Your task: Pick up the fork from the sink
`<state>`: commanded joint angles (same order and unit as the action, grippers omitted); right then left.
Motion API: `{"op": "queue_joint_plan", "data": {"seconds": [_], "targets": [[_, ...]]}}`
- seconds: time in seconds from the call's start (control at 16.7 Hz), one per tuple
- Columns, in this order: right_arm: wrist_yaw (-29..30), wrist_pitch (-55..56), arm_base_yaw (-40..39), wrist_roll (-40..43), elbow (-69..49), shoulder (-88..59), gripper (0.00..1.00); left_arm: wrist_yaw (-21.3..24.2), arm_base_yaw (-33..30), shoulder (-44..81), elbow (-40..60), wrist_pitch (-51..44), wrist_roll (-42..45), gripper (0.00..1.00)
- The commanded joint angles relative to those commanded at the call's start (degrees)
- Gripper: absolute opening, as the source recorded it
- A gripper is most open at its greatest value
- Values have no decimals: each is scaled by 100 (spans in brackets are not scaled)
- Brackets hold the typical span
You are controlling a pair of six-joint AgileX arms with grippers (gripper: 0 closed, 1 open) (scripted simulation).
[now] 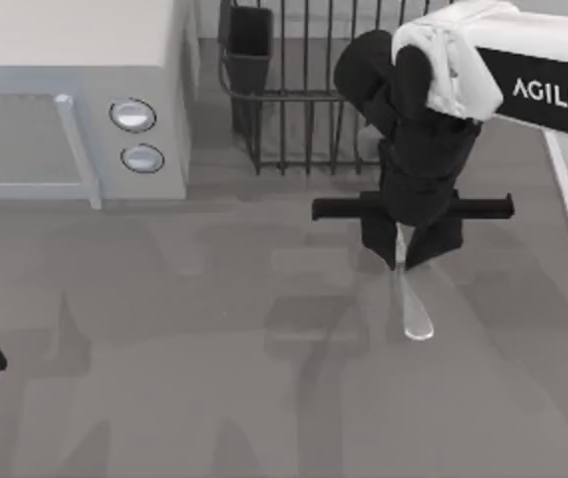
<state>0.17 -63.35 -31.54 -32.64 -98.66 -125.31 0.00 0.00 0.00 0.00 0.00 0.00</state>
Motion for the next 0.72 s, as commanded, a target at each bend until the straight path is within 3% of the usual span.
{"op": "queue_joint_plan", "data": {"seconds": [0.66,0.72], "targets": [[0,0,0,0,0,0,98,0,0,0,0,0,0,100],[0,0,0,0,0,0,100,0,0,0,0,0,0,100]]}}
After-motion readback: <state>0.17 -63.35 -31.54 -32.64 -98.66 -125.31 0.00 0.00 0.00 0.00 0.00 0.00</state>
